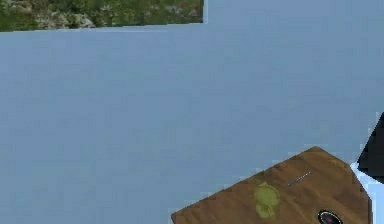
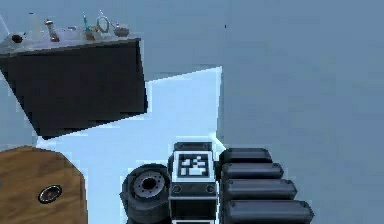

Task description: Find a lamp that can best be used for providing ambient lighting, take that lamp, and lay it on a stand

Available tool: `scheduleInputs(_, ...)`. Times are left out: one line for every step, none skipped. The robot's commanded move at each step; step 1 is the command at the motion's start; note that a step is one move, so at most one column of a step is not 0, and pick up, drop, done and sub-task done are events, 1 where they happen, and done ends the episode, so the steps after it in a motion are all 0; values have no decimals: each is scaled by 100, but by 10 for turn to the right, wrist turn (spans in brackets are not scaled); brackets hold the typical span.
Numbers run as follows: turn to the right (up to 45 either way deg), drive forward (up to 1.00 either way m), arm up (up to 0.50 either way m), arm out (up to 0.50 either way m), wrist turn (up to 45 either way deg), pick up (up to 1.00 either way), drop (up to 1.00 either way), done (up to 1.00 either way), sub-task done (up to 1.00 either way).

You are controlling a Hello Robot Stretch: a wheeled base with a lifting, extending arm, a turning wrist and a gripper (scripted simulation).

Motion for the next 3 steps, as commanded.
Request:
scheduleInputs(60, 0, 0, 0, 0, 0, 0, 0, 0)
scheduleInputs(-60, 0, 0, 0, 0, 0, 0, 0, 0)
scheduleInputs(450, 0, 0, 0, 0, 0, 0, 0, 0)
